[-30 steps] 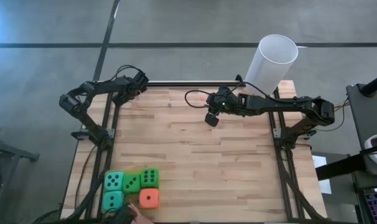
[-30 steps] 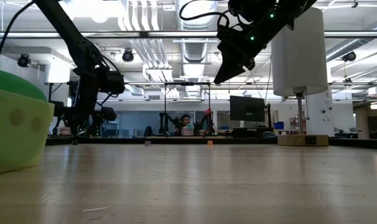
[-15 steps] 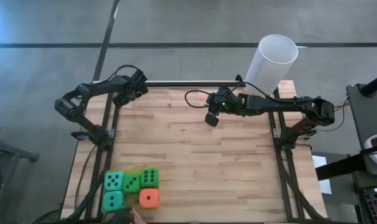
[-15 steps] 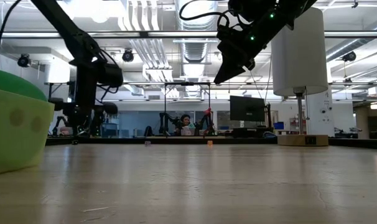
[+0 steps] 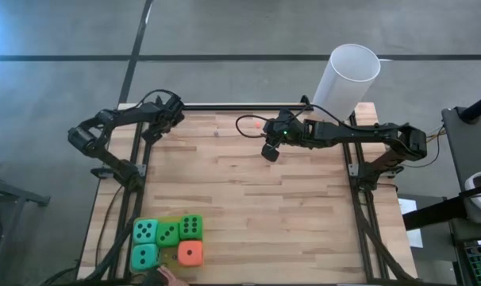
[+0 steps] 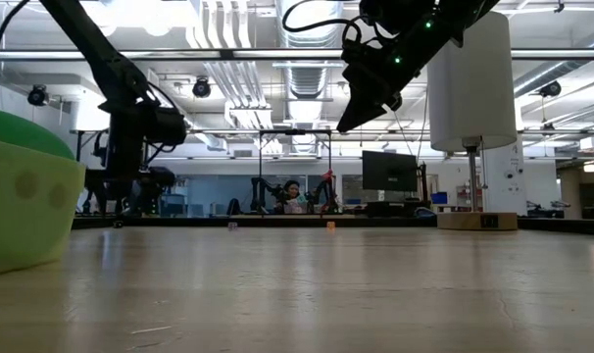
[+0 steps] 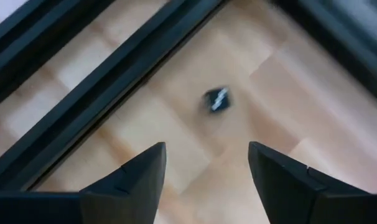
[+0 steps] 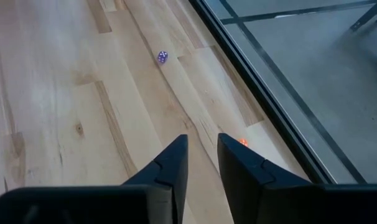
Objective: Pick & Place Dice
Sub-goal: Put the black dice into the yellow bin
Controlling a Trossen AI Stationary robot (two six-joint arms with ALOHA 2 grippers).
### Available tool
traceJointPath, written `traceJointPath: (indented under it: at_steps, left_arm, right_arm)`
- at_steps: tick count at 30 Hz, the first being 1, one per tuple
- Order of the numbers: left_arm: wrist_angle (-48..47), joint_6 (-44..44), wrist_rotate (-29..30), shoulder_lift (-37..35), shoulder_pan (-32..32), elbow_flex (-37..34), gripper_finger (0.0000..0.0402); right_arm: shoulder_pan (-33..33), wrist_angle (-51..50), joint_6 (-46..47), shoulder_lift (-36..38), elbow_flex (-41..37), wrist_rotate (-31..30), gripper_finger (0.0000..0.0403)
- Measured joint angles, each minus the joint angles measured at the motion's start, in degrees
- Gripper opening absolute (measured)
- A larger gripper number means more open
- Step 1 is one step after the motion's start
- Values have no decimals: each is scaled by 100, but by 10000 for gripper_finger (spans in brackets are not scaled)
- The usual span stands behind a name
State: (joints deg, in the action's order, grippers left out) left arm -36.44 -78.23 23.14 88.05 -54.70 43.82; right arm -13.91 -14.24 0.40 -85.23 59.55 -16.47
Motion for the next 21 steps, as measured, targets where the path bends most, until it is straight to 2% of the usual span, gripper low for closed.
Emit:
traceJointPath:
  at_steps: [10, 21]
  left_arm:
    - [159, -751, 419, 182, -26, -14, 260]
    - [403, -1618, 651, 498, -81, -14, 282]
  right_arm:
    - [1, -1, 0, 0, 1, -1, 68]
    - [0, 0, -1, 0, 1, -2, 85]
